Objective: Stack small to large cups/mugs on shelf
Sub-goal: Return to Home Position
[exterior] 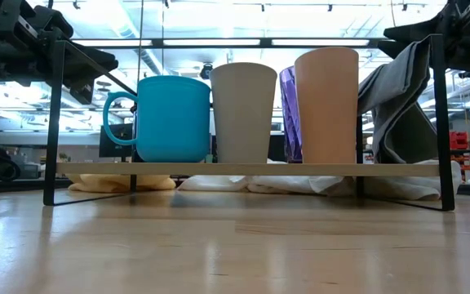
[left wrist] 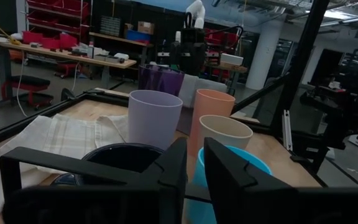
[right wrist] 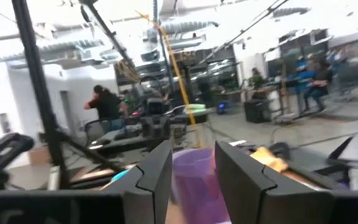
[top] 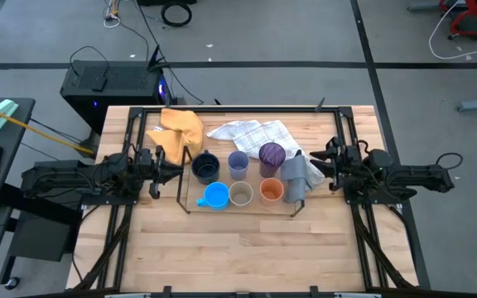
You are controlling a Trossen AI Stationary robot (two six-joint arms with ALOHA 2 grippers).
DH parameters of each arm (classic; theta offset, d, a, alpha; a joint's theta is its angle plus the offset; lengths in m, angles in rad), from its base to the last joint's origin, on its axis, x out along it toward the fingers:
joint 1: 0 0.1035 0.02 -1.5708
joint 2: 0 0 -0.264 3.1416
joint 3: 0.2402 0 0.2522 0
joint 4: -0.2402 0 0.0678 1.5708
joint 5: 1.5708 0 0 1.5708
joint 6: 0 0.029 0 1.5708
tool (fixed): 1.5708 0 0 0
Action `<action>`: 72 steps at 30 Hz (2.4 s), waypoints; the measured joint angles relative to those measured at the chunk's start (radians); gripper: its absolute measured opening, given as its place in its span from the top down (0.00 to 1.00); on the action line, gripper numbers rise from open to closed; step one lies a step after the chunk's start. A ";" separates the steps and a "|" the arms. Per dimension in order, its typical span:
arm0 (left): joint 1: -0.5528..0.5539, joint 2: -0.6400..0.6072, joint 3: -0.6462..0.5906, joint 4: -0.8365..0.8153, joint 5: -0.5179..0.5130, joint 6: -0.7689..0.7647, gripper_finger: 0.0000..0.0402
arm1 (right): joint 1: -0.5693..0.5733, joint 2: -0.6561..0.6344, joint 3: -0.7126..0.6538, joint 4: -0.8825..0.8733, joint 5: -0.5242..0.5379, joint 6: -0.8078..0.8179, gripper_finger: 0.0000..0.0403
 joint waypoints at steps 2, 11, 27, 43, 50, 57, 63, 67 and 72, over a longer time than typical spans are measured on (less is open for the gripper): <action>0.000 0.000 0.000 0.000 0.000 0.001 0.84 | 0.000 0.000 -0.002 -0.011 -0.038 0.030 0.68; 0.000 0.000 0.000 0.000 0.000 0.000 0.87 | 0.000 0.000 0.019 -0.281 -0.063 -0.013 0.70; 0.000 0.000 0.000 0.000 0.000 0.000 0.86 | 0.000 0.002 0.076 -0.309 -0.064 -0.068 0.91; 0.000 0.000 0.000 0.000 0.000 0.000 0.84 | 0.000 0.002 0.076 -0.348 -0.103 -0.068 0.99; 0.000 0.000 0.000 0.000 0.000 0.000 0.86 | 0.000 0.002 0.076 -0.344 -0.086 -0.057 0.97; 0.000 0.000 0.000 0.000 0.000 0.000 0.86 | 0.000 0.003 0.076 -0.369 -0.085 0.020 0.91; 0.000 0.000 0.000 0.000 0.000 0.001 0.84 | 0.000 0.003 0.076 -0.369 -0.085 0.015 0.91; 0.000 0.000 0.000 0.000 0.000 0.001 0.85 | 0.000 0.004 0.076 -0.369 -0.085 0.014 0.91; 0.000 0.000 0.000 0.000 0.000 0.001 0.86 | 0.000 0.004 0.076 -0.369 -0.085 0.014 0.91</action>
